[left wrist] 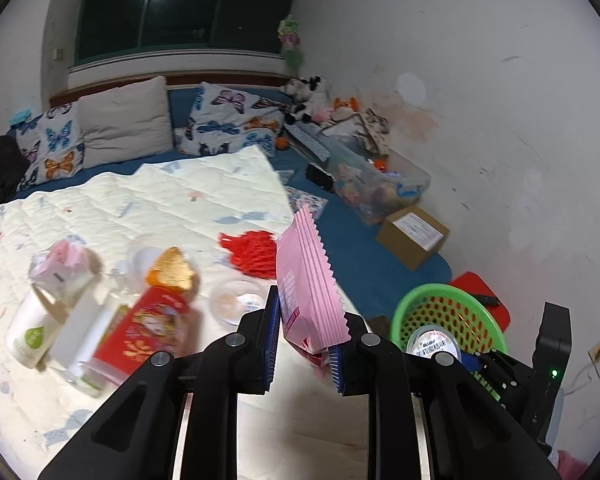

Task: Collect trash
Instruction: 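Grasp the clear plastic tub with the right tool and drop it into the basket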

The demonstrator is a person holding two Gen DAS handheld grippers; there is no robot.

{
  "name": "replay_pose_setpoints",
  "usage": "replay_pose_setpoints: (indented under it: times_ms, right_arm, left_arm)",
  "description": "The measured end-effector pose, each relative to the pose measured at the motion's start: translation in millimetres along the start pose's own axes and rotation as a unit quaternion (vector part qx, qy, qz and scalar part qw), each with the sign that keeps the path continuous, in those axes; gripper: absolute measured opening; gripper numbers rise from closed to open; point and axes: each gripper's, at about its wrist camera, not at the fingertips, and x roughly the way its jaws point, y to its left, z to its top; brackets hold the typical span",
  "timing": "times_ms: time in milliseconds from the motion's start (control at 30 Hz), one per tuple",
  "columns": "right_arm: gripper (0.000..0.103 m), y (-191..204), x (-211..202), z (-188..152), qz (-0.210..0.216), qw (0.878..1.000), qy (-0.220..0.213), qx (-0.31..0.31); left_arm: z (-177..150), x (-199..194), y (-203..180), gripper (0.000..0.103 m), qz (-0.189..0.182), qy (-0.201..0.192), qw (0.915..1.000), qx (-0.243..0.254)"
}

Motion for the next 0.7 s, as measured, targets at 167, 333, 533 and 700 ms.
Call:
replay_pose_setpoints:
  times_ms: [167,333,533,700]
  right_arm:
    - [0.065,-27.5,-9.0,-9.5,-0.022,1.0,-0.001,0.021]
    - [0.065,-58.3,-17.5,-18.7,-0.047,0.998,-0.001,0.047]
    - [0.065,-95.3,-26.7,-30.0,-0.076,0.994,0.003,0.079]
    - [0.068,-114.4,-33.6,-35.8,-0.092,0.991,0.003,0.097]
  left_arm:
    - [-2.6,8.3,-23.4,0.021,-0.012,0.009,0.9998,0.016]
    - [-2.2,14.2,-42.6,0.021,-0.025,0.014,0.9991,0.03]
    - [-2.9,25.4,-69.5,0.021,-0.041,0.023,0.9976,0.05]
    - [-7.2,40.3,-90.5,0.021,-0.058,0.04,0.9954,0.064]
